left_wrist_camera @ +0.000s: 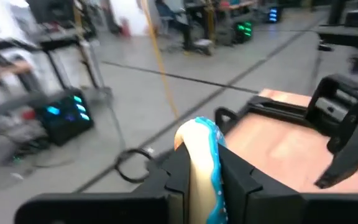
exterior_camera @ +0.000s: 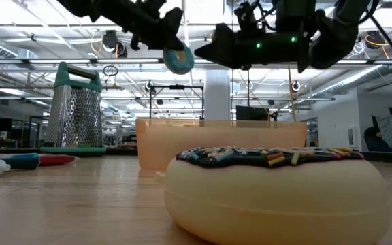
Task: Pick & Place Food Item
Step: Put the blue doughnut into the green bin
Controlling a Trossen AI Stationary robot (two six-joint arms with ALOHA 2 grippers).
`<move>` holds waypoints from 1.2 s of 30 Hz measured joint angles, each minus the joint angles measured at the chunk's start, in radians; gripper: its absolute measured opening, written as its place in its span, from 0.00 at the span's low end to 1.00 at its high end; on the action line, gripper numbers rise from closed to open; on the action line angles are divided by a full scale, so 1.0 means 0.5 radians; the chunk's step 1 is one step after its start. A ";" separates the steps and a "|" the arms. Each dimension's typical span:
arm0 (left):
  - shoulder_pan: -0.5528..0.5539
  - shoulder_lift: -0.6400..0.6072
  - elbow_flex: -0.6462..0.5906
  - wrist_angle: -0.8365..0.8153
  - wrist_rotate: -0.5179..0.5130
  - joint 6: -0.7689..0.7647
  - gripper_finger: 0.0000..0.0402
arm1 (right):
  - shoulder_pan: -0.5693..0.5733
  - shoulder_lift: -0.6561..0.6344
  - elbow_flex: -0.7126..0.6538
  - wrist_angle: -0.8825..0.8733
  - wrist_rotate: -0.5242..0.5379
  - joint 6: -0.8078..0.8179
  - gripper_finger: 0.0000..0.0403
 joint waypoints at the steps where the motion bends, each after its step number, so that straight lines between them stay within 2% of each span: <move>1: 0.056 0.000 0.000 -0.030 0.111 -0.040 0.12 | 0.003 -0.065 -0.001 -0.121 -0.003 0.011 0.40; 5: 0.297 0.009 -0.001 -0.239 0.620 -0.176 0.09 | 0.019 -0.387 0.000 -0.572 -0.014 0.038 0.42; 8: 0.451 0.009 -0.001 -0.331 0.954 -0.143 0.09 | 0.018 -0.603 0.000 -0.923 -0.017 0.044 0.41; 11: 0.555 0.015 -0.001 -0.367 1.173 -0.060 0.08 | 0.016 -0.748 -0.003 -1.139 -0.013 0.052 0.41; 15: 0.595 0.137 0.000 -0.346 1.429 0.042 0.08 | 0.017 -0.838 -0.053 -1.166 -0.002 0.043 0.41; 22: 0.617 0.483 -0.002 -0.261 1.693 0.114 0.08 | 0.016 -0.868 -0.111 -1.143 0.002 -0.028 0.41; 26: 0.650 0.619 -0.001 -0.118 1.724 0.172 0.08 | 0.012 -0.869 -0.134 -1.062 0.002 -0.063 0.40; 36: 0.683 0.768 -0.002 -0.091 1.878 0.178 0.08 | 0.011 -0.867 -0.157 -1.027 0.004 -0.131 0.40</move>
